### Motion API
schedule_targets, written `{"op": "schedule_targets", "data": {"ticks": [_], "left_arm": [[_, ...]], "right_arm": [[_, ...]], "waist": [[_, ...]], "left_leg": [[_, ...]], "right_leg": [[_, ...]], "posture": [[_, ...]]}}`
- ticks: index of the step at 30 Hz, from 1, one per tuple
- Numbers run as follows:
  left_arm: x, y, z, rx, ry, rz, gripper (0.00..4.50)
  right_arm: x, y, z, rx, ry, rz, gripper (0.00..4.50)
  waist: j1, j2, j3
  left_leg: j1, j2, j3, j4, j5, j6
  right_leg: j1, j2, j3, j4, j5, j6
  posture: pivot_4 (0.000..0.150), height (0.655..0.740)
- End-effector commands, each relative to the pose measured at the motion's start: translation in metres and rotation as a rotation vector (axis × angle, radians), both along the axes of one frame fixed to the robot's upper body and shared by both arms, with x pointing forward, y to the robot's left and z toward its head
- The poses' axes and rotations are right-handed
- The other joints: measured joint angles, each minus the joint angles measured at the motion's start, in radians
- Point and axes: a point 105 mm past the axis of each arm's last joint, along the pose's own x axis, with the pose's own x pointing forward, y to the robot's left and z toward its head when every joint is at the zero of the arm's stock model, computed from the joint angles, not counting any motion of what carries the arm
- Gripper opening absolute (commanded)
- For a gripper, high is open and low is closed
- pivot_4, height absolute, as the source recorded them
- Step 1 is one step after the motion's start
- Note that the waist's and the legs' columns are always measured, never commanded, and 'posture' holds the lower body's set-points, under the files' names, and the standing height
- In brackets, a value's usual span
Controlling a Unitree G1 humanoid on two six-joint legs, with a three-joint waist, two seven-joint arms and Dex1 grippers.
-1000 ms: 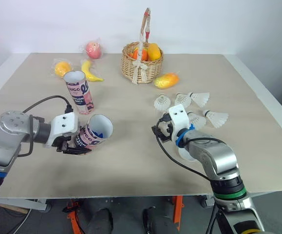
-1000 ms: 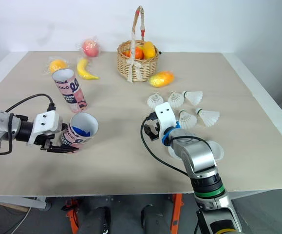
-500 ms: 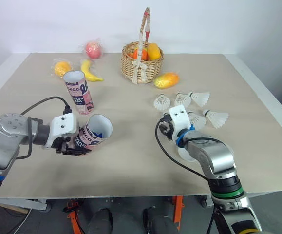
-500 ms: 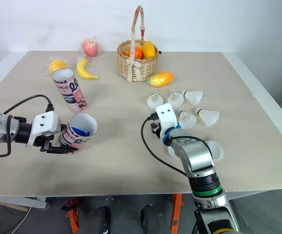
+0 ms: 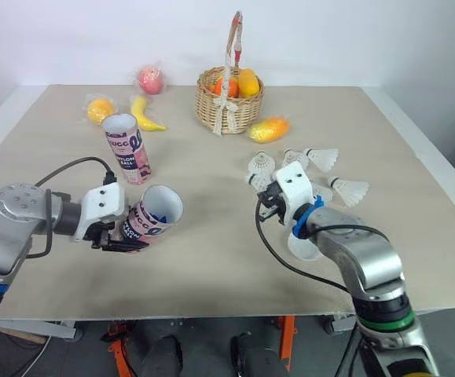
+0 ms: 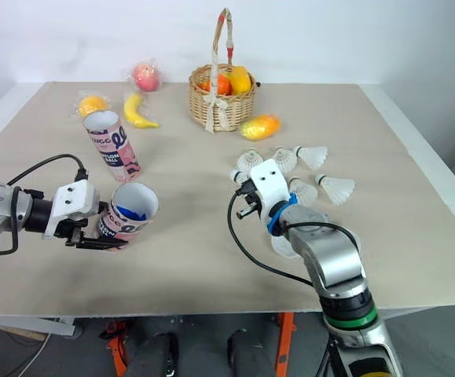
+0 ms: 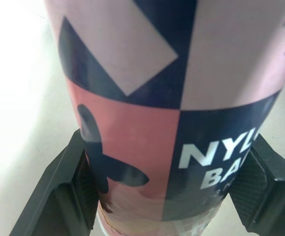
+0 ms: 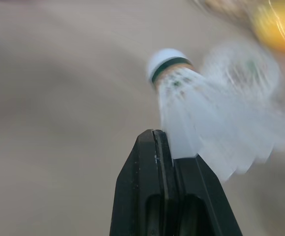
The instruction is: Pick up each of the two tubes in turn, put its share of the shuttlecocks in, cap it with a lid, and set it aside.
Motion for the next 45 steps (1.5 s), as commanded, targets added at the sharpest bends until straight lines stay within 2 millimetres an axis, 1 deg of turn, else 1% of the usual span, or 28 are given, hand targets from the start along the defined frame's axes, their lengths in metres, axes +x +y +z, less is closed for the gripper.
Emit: {"op": "schedule_targets", "data": {"ticks": [1,2,3,4,7,8,10,13,17,18,21,25,28,31,32,33,34,36,38,39,40,41,42,43,45], "left_arm": [[-0.001,-0.001,0.006,0.011,-0.014,-0.012,3.2],[0.0,0.0,0.006,0.012,-0.012,-0.012,3.2],[0.0,-0.001,0.006,0.016,-0.009,-0.013,3.2],[0.0,0.0,0.005,0.019,-0.007,-0.014,3.2],[0.001,-0.003,0.005,0.028,-0.002,-0.027,3.2],[0.002,-0.004,0.006,0.029,-0.002,-0.029,3.2],[0.003,-0.005,0.008,0.029,-0.005,-0.032,3.2],[0.003,-0.005,0.008,0.031,-0.008,-0.032,3.2],[0.0,-0.006,0.008,0.028,-0.004,-0.03,3.2],[0.0,-0.005,0.008,0.029,-0.003,-0.028,3.2],[0.0,-0.005,0.008,0.028,-0.002,-0.025,3.2],[0.001,-0.005,0.008,0.027,-0.003,-0.023,3.2],[0.001,-0.006,0.008,0.024,-0.003,-0.022,3.2],[0.001,-0.006,0.008,0.022,0.0,-0.022,3.2],[0.001,-0.006,0.007,0.021,0.001,-0.022,3.2],[0.001,-0.006,0.007,0.02,0.002,-0.023,3.2],[0.0,-0.007,0.007,0.019,0.004,-0.023,3.2],[0.0,-0.008,0.006,0.018,0.006,-0.026,3.2],[0.0,-0.008,0.006,0.015,0.005,-0.026,3.2],[-0.001,-0.009,0.005,0.014,0.003,-0.025,3.2],[-0.002,-0.008,0.005,0.012,0.005,-0.024,3.2],[-0.002,-0.008,0.005,0.012,0.006,-0.022,3.2],[-0.003,-0.008,0.004,0.011,0.007,-0.02,3.2],[-0.004,-0.007,0.003,0.013,0.011,-0.017,3.2],[-0.006,-0.006,0.001,0.015,0.017,-0.014,3.2]], "right_arm": [[-0.04,0.023,0.045,-0.038,-0.204,0.37,0.11],[-0.048,0.026,0.05,-0.074,-0.25,0.445,0.11],[-0.05,0.029,0.056,-0.105,-0.282,0.501,0.11],[-0.05,0.031,0.059,-0.124,-0.302,0.533,0.11],[-0.047,0.049,0.07,-0.226,-0.383,0.664,0.11],[-0.046,0.054,0.071,-0.252,-0.394,0.698,0.11],[-0.046,0.064,0.065,-0.359,-0.423,0.791,0.11],[-0.041,0.071,0.056,-0.472,-0.454,0.849,0.11],[-0.044,0.078,0.048,-0.559,-0.491,0.939,0.11],[-0.043,0.08,0.048,-0.57,-0.499,0.95,0.11],[-0.036,0.088,0.051,-0.592,-0.523,0.959,0.11],[-0.03,0.103,0.061,-0.589,-0.54,0.975,0.11],[-0.037,0.108,0.069,-0.518,-0.495,1.027,1.01],[-0.05,0.104,0.076,-0.449,-0.451,1.099,2.43],[-0.052,0.102,0.079,-0.422,-0.428,1.109,2.95],[-0.054,0.1,0.081,-0.398,-0.409,1.113,3.33],[-0.054,0.098,0.084,-0.383,-0.4,1.11,3.82],[-0.048,0.094,0.09,-0.341,-0.382,1.064,3.82],[-0.034,0.086,0.098,-0.25,-0.35,0.944,3.82],[-0.022,0.08,0.1,-0.197,-0.324,0.853,3.82],[-0.001,0.071,0.099,-0.126,-0.279,0.691,3.82],[0.013,0.064,0.096,-0.085,-0.247,0.579,3.82],[0.027,0.056,0.091,-0.041,-0.194,0.465,3.82],[0.046,0.045,0.073,-0.003,-0.115,0.292,3.82],[0.061,0.031,0.044,0.024,-0.007,0.088,3.82]], "waist": [[0.0,0.0,0.0],[0.0,0.0,0.0],[0.0,0.0,0.0],[0.0,0.0,0.0],[-0.003,0.0,0.0],[-0.002,0.0,0.0],[-0.001,0.0,0.0],[0.0,0.0,0.0],[0.001,0.0,0.0],[0.001,0.0,0.0],[0.001,0.0,0.0],[0.001,0.001,0.0],[0.001,0.0,0.0],[0.002,0.001,0.0],[0.002,0.001,0.0],[0.002,0.001,0.0],[0.002,0.001,0.0],[0.002,0.001,0.0],[0.002,0.001,0.0],[0.002,0.001,0.0],[0.002,0.0,0.0],[0.002,0.0,0.0],[0.002,0.0,0.0],[0.002,0.0,0.0],[0.002,-0.002,-0.002]], "left_leg": [[0.0,0.0,0.0,0.0,0.0,0.0],[0.001,0.0,0.0,0.0,0.0,0.0],[0.001,0.001,0.0,0.0,0.0,0.0],[0.001,0.001,0.0,0.0,0.0,0.0],[0.002,0.002,0.0,0.001,0.0,0.0],[0.002,0.002,0.0,0.001,0.001,0.001],[0.002,0.002,0.0,0.001,0.001,0.001],[0.002,0.002,0.0,0.001,0.001,0.001],[0.0,0.001,0.0,0.001,0.001,0.001],[0.0,0.001,0.0,0.0,0.001,0.001],[0.0,0.002,0.0,0.0,0.001,0.001],[0.001,0.002,0.0,0.001,0.001,0.001],[0.001,0.003,0.0,0.001,0.001,0.001],[0.001,0.003,0.0,0.001,0.001,0.001],[0.001,0.003,0.0,0.001,0.001,0.001],[0.001,0.003,0.0,0.001,0.001,0.001],[0.0,0.003,0.0,0.001,0.001,0.001],[0.001,0.003,0.0,0.001,0.001,0.001],[0.001,0.003,0.0,0.001,0.001,0.001],[0.001,0.003,0.0,0.001,0.001,0.001],[0.001,0.003,0.0,0.001,0.001,0.001],[0.001,0.003,0.0,0.001,0.001,0.001],[0.002,0.003,0.0,0.001,0.002,0.001],[0.001,0.003,0.0,0.001,0.002,0.0],[0.002,0.003,0.0,0.001,0.002,0.0]], "right_leg": [[0.0,0.0,0.0,0.0,0.0,0.0],[0.001,0.001,0.0,0.0,0.0,0.0],[0.001,0.001,0.0,0.0,0.0,0.0],[0.001,0.001,-0.001,0.0,0.0,0.0],[0.0,0.001,0.0,0.0,0.002,-0.002],[0.0,0.002,0.0,0.0,0.003,-0.002],[0.0,0.002,-0.001,0.001,0.003,-0.002],[0.0,0.002,0.0,0.001,0.002,-0.003],[-0.001,0.002,0.0,0.001,0.002,-0.005],[-0.001,0.002,0.0,0.001,0.003,-0.007],[-0.002,0.002,0.0,0.001,0.003,-0.007],[-0.002,0.002,-0.001,0.002,0.004,-0.007],[-0.002,0.002,-0.001,0.003,0.005,-0.008],[-0.001,0.002,-0.001,0.003,0.005,-0.01],[-0.001,0.002,-0.001,0.003,0.005,-0.01],[-0.002,0.002,-0.001,0.003,0.005,-0.01],[-0.002,0.002,-0.001,0.003,0.005,-0.01],[-0.002,0.002,-0.001,0.003,0.005,-0.01],[-0.002,0.002,-0.002,0.003,0.005,-0.011],[-0.002,0.002,-0.002,0.003,0.005,-0.011],[-0.002,0.002,-0.002,0.003,0.005,-0.01],[-0.001,0.002,-0.002,0.003,0.006,-0.011],[-0.001,0.002,-0.002,0.003,0.006,-0.011],[-0.001,0.002,-0.002,0.003,0.006,-0.011],[-0.001,0.001,-0.002,0.003,0.006,-0.011]], "posture": [[0.15,0.74],[0.15,0.74],[0.15,0.74],[0.15,0.74],[0.15,0.74],[0.15,0.74],[0.15,0.74],[0.15,0.74],[0.15,0.74],[0.15,0.74],[0.15,0.74],[0.15,0.74],[0.15,0.74],[0.15,0.74],[0.15,0.74],[0.15,0.74],[0.15,0.74],[0.15,0.74],[0.15,0.74],[0.15,0.74],[0.15,0.74],[0.15,0.74],[0.15,0.74],[0.15,0.74],[0.15,0.74]]}}
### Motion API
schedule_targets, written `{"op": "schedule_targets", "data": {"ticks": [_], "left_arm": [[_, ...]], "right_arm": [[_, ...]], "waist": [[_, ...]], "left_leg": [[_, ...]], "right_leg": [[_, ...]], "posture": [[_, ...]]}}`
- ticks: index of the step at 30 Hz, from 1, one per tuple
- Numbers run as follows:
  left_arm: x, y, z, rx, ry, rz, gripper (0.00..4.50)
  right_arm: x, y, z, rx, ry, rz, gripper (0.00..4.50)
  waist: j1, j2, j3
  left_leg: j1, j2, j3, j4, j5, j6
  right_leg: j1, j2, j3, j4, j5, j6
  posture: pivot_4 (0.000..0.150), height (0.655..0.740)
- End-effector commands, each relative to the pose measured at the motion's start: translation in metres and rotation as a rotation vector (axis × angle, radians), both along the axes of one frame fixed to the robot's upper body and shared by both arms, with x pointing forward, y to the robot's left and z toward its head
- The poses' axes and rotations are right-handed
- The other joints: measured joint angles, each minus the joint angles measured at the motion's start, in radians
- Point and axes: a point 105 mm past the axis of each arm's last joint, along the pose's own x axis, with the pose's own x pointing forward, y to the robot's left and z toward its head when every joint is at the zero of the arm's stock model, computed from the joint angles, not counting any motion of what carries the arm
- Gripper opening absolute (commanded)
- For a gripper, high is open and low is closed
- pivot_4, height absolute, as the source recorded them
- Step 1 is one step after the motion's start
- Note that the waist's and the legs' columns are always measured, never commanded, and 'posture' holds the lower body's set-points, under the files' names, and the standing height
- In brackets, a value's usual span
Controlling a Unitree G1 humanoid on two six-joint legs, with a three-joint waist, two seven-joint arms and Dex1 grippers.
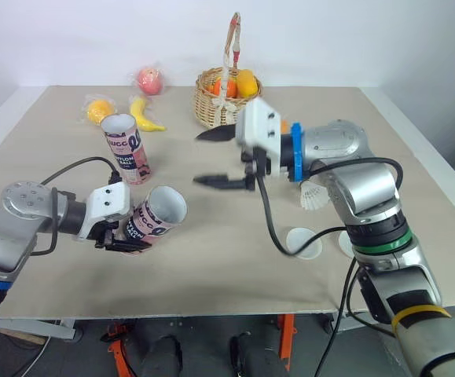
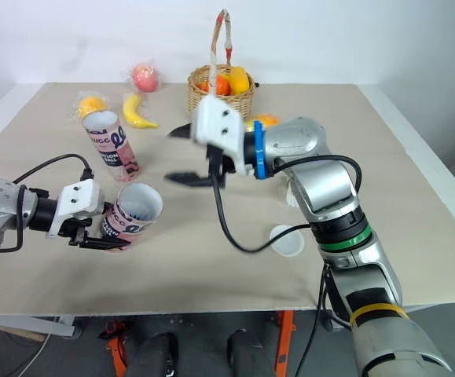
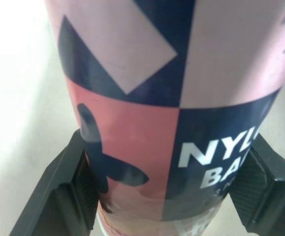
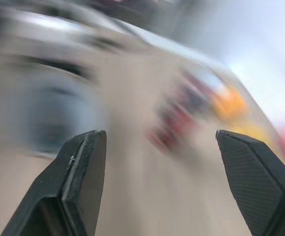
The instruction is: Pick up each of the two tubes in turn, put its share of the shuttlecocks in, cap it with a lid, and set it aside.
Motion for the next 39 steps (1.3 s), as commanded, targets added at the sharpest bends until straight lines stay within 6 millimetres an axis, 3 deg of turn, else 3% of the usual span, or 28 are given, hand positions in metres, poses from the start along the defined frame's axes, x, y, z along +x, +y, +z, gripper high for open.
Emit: {"op": "schedule_targets", "data": {"ticks": [1,6,14,18,27,33,36,39], "left_arm": [[-0.006,-0.001,0.001,0.004,-0.003,-0.01,3.2],[-0.006,-0.001,0.003,0.003,-0.007,-0.01,3.2],[-0.006,0.0,0.004,0.003,-0.008,-0.004,3.2],[-0.007,0.002,0.004,0.005,-0.011,0.004,3.2],[-0.008,0.001,0.004,-0.006,-0.01,0.014,3.2],[-0.009,0.001,0.005,-0.011,-0.013,0.022,3.2],[-0.009,0.001,0.004,-0.015,-0.015,0.027,3.2],[-0.009,0.001,0.004,-0.017,-0.016,0.032,3.2]], "right_arm": [[0.032,-0.03,-0.046,0.042,0.169,-0.4,3.82],[0.04,-0.036,-0.072,0.07,0.197,-0.635,3.82],[0.062,-0.033,-0.074,0.108,0.178,-0.762,3.82],[0.075,-0.034,-0.088,0.097,0.222,-0.843,3.82],[0.107,-0.028,-0.085,0.161,0.221,-0.963,3.82],[0.115,-0.022,-0.087,0.173,0.226,-0.985,3.82],[0.115,-0.022,-0.092,0.168,0.227,-0.986,2.98],[0.116,-0.025,-0.094,0.168,0.229,-0.993,1.53]], "waist": [[0.0,0.0,0.0],[-0.002,0.002,0.001],[-0.003,0.002,0.001],[-0.005,0.002,0.001],[-0.012,0.002,0.001],[-0.016,0.002,0.001],[-0.016,0.002,0.001],[-0.017,0.002,0.001]], "left_leg": [[0.0,0.0,0.0,0.0,0.0,0.0],[-0.004,-0.001,0.0,-0.002,0.0,0.0],[-0.003,-0.001,0.0,-0.002,0.0,0.0],[-0.003,-0.001,0.0,-0.002,0.0,0.0],[-0.003,-0.001,0.0,-0.003,0.0,0.0],[-0.003,-0.001,0.0,-0.004,0.0,0.0],[-0.003,-0.001,0.0,-0.004,0.0,0.0],[-0.003,-0.001,-0.001,-0.004,0.0,0.0]], "right_leg": [[0.0,0.0,0.0,0.0,0.0,0.0],[-0.004,0.0,0.002,0.0,-0.001,0.0],[-0.004,0.001,0.002,0.0,0.0,0.001],[-0.003,0.002,0.002,0.0,-0.001,0.001],[-0.004,0.002,0.003,0.0,0.0,0.001],[-0.003,0.002,0.003,-0.001,-0.001,0.001],[-0.003,0.002,0.003,-0.001,-0.001,0.001],[-0.003,0.002,0.003,-0.001,-0.001,0.001]], "posture": [[0.15,0.74],[0.15,0.74],[0.15,0.74],[0.15,0.74],[0.15,0.74],[0.15,0.74],[0.15,0.74],[0.15,0.74]]}}
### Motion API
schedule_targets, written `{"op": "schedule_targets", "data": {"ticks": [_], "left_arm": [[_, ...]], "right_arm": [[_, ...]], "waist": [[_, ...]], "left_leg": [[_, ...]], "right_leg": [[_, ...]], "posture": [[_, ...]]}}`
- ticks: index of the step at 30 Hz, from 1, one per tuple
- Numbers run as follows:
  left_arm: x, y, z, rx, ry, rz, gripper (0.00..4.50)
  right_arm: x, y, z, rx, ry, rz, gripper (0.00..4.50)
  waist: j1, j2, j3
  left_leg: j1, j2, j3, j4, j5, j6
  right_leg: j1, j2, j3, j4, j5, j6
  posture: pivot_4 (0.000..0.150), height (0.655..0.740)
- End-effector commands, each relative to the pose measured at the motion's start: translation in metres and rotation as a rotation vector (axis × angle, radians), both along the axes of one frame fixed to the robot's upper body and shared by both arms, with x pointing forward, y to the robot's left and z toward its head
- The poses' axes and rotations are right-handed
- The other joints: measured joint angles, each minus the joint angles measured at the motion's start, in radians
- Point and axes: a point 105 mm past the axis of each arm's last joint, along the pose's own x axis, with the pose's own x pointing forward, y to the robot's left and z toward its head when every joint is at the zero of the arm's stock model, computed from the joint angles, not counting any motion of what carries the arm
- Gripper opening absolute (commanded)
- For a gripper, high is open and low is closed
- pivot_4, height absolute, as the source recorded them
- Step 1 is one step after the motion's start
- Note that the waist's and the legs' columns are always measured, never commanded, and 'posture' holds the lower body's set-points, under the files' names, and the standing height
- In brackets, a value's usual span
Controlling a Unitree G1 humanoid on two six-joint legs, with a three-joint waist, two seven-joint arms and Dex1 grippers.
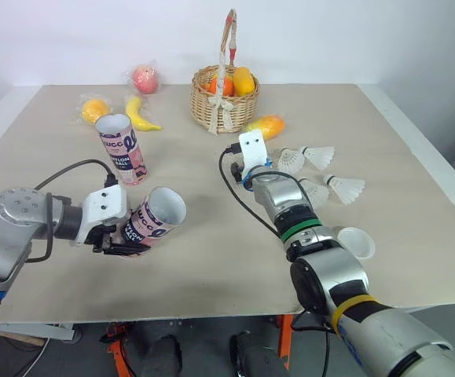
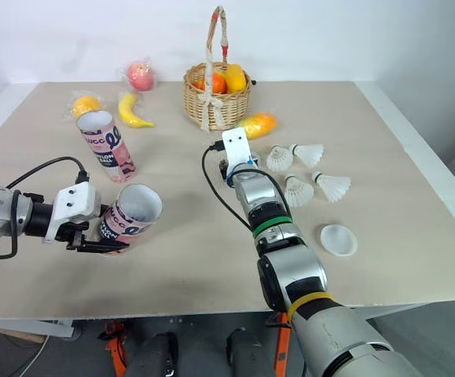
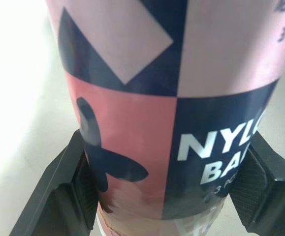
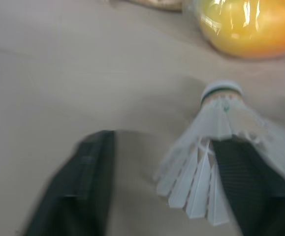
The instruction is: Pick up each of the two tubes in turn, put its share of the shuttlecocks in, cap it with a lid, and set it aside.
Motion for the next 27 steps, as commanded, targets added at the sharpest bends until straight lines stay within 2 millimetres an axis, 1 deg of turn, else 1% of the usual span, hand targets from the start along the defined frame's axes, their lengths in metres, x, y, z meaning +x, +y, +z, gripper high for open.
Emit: {"op": "schedule_targets", "data": {"ticks": [1,3,5,9,11,12,13,14,15,17,19,21,24,25,27], "left_arm": [[-0.003,-0.001,0.003,0.001,-0.01,-0.008,3.2],[-0.004,-0.001,0.003,0.0,-0.01,-0.008,3.2],[-0.003,-0.002,0.003,-0.002,-0.01,-0.008,3.2],[-0.004,-0.002,0.002,-0.004,-0.007,-0.012,3.2],[-0.003,-0.003,0.002,-0.004,-0.006,-0.013,3.2],[-0.003,-0.003,0.001,-0.004,-0.005,-0.016,3.2],[-0.003,-0.004,0.001,-0.004,-0.004,-0.018,3.2],[-0.002,-0.004,0.001,-0.003,-0.004,-0.02,3.2],[-0.002,-0.004,0.001,-0.003,-0.004,-0.02,3.2],[-0.001,-0.004,0.001,-0.003,-0.004,-0.022,3.2],[-0.001,-0.005,0.001,-0.001,-0.003,-0.024,3.2],[-0.001,-0.004,0.001,-0.001,-0.001,-0.026,3.2],[-0.001,-0.004,0.0,-0.001,0.0,-0.026,3.2],[-0.001,-0.004,0.0,0.0,0.001,-0.026,3.2],[-0.001,-0.004,0.0,0.002,0.002,-0.026,3.2]], "right_arm": [[0.005,0.0,0.022,0.009,-0.073,-0.007,0.88],[0.006,-0.003,0.024,0.003,-0.077,-0.014,0.07],[0.007,-0.004,0.027,-0.004,-0.089,-0.011,0.02],[0.005,0.007,0.042,0.03,-0.132,0.071,0.02],[0.0,0.022,0.055,0.079,-0.176,0.186,0.02],[-0.006,0.033,0.067,0.07,-0.236,0.292,0.02],[-0.015,0.042,0.08,0.041,-0.306,0.391,0.02],[-0.028,0.049,0.092,-0.004,-0.384,0.509,0.02],[-0.042,0.052,0.1,-0.05,-0.446,0.615,0.02],[-0.076,0.052,0.113,-0.165,-0.567,0.824,0.02],[-0.104,0.044,0.117,-0.265,-0.616,0.984,0.02],[-0.126,0.028,0.117,-0.394,-0.619,1.101,0.02],[-0.149,0.009,0.11,-0.592,-0.575,1.24,0.02],[-0.154,0.006,0.11,-0.625,-0.558,1.267,0.02],[-0.168,0.008,0.111,-0.651,-0.548,1.342,0.02]], "waist": [[0.0,0.0,0.0],[-0.001,0.0,0.0],[-0.001,0.0,0.0],[-0.001,0.0,0.0],[-0.001,0.0,0.0],[-0.001,0.0,0.0],[0.0,0.001,0.0],[0.0,0.001,0.0],[0.002,0.001,0.0],[0.011,0.001,0.0],[0.016,0.001,0.0],[0.016,0.001,0.001],[0.016,0.001,0.001],[0.015,0.001,0.001],[0.011,0.001,0.001]], "left_leg": [[0.0,0.0,0.0,0.0,0.0,0.0],[0.0,0.0,0.0,0.0,0.0,0.0],[0.0,0.0,0.0,0.0,0.0,0.0],[0.0,0.0,0.0,0.0,0.0,0.0],[0.0,0.0,0.0,0.0,0.0,0.0],[0.0,0.0,0.0,0.0,0.0,0.0],[0.0,0.0,0.0,0.0,0.0,0.0],[0.0,0.0,0.0,0.0,0.0,0.0],[0.0,0.0,0.0,0.0,0.0,0.0],[-0.001,0.0,-0.001,-0.001,0.0,0.0],[-0.001,-0.001,-0.001,-0.001,-0.001,-0.001],[-0.001,-0.001,-0.001,0.0,-0.001,-0.001],[0.0,-0.001,0.0,0.001,-0.001,-0.001],[0.001,-0.001,0.0,0.001,-0.001,-0.001],[0.004,0.001,0.001,0.001,-0.001,-0.001]], "right_leg": [[0.0,0.0,0.0,0.0,0.0,0.0],[0.0,0.0,0.0,0.0,0.0,0.0],[0.0,0.0,0.0,0.0,0.0,0.0],[0.0,0.0,0.0,0.0,0.0,0.0],[0.0,0.0,0.0,0.0,0.0,0.0],[0.0,0.0,0.0,0.0,0.0,0.0],[0.0,0.0,0.0,0.0,0.0,0.0],[0.0,0.0,0.0,0.0,0.0,0.001],[0.0,0.0,0.0,0.0,-0.001,0.001],[0.0,0.0,-0.001,-0.001,-0.001,0.002],[0.001,-0.001,-0.001,-0.001,-0.002,0.002],[0.001,-0.002,-0.001,-0.001,-0.002,0.003],[0.001,-0.001,-0.001,-0.001,-0.002,0.003],[0.002,-0.001,-0.001,-0.001,-0.003,0.003],[0.002,0.0,-0.001,-0.001,-0.004,0.006]], "posture": [[0.15,0.74],[0.15,0.74],[0.15,0.74],[0.15,0.74],[0.15,0.74],[0.15,0.74],[0.15,0.74],[0.15,0.74],[0.15,0.74],[0.15,0.74],[0.15,0.74],[0.15,0.74],[0.15,0.74],[0.15,0.74],[0.15,0.74]]}}
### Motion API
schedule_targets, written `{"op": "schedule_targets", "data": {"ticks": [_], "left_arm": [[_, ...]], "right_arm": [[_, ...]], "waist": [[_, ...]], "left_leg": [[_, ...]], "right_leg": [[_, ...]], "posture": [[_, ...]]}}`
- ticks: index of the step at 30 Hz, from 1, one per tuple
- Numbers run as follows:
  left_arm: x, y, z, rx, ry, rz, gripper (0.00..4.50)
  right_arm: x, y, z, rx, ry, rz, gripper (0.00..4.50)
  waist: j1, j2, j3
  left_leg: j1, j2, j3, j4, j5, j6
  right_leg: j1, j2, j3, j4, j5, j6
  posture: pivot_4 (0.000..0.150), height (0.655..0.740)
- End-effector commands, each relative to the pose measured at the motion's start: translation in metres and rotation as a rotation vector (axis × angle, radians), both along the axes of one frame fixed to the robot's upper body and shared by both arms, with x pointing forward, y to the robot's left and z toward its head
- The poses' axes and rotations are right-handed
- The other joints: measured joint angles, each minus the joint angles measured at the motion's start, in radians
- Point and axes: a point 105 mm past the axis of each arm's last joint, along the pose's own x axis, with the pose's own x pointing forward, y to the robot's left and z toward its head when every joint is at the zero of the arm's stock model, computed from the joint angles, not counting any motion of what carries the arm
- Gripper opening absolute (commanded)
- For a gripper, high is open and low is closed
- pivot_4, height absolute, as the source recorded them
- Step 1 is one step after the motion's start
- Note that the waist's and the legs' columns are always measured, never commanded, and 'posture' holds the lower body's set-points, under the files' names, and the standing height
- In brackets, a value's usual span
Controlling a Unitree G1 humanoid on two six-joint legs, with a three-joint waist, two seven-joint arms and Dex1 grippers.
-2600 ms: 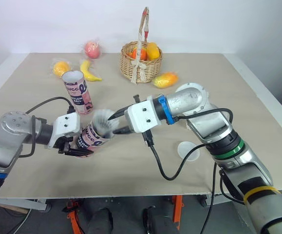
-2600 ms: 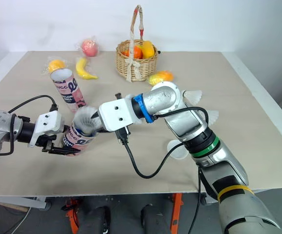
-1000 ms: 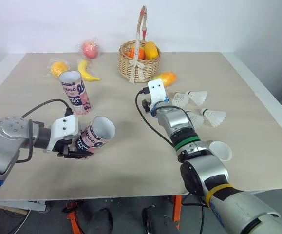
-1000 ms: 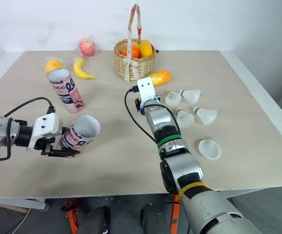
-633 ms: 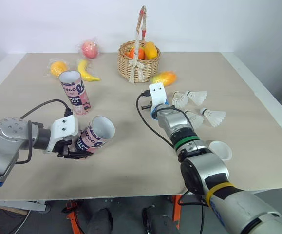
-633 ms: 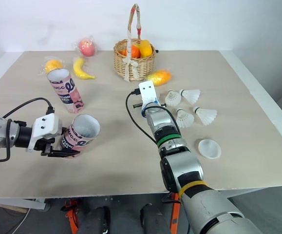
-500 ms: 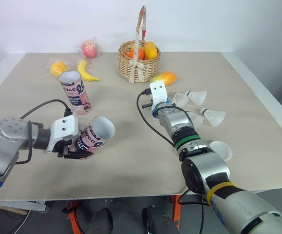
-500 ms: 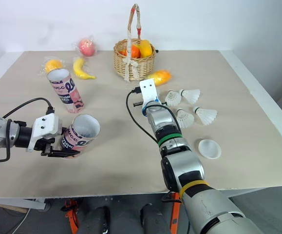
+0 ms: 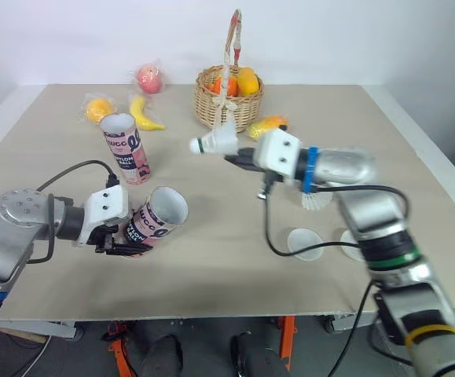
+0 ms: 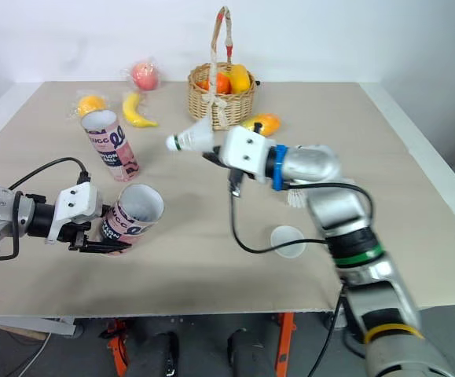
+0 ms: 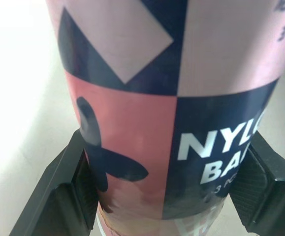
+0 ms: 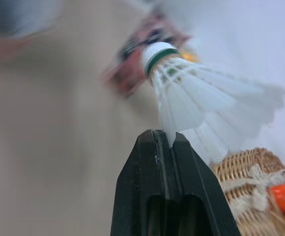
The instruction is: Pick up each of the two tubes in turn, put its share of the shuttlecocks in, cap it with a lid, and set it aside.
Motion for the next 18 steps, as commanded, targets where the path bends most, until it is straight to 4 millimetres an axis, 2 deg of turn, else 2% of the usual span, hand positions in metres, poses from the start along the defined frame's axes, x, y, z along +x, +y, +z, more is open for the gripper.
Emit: {"op": "schedule_targets", "data": {"ticks": [1,5,11,16,18], "left_arm": [[-0.002,-0.002,0.001,0.014,-0.005,-0.021,3.2],[-0.001,-0.002,0.001,0.017,-0.005,-0.024,3.2],[0.0,-0.002,0.002,0.02,-0.007,-0.027,3.2],[0.0,-0.002,0.003,0.021,-0.007,-0.029,3.2],[0.0,-0.002,0.003,0.021,-0.008,-0.028,3.2]], "right_arm": [[-0.031,0.014,0.011,-0.052,-0.036,0.153,0.02],[-0.042,0.028,0.002,-0.125,-0.053,0.226,0.02],[-0.043,0.042,-0.008,-0.194,-0.075,0.279,0.02],[-0.035,0.059,-0.008,-0.192,-0.062,0.289,0.02],[-0.036,0.06,-0.006,-0.157,0.019,0.294,0.66]], "waist": [[-0.002,0.0,0.0],[0.001,0.0,0.0],[0.002,0.0,0.0],[0.003,0.0,0.0],[0.003,0.0,0.0]], "left_leg": [[0.001,0.001,0.0,0.0,0.0,0.0],[0.001,0.003,-0.001,0.0,0.001,0.001],[0.0,0.003,0.0,0.002,0.001,0.001],[0.0,0.003,-0.001,0.002,0.001,0.001],[0.0,0.003,-0.001,0.002,0.001,0.001]], "right_leg": [[0.0,0.001,0.0,0.0,0.001,-0.001],[0.0,0.005,0.0,0.001,0.002,-0.003],[0.0,0.004,0.001,0.001,0.002,-0.002],[-0.001,0.005,0.0,0.001,0.002,-0.003],[-0.001,0.004,0.0,0.002,0.002,-0.004]], "posture": [[0.15,0.74],[0.15,0.74],[0.15,0.74],[0.15,0.74],[0.15,0.74]]}}
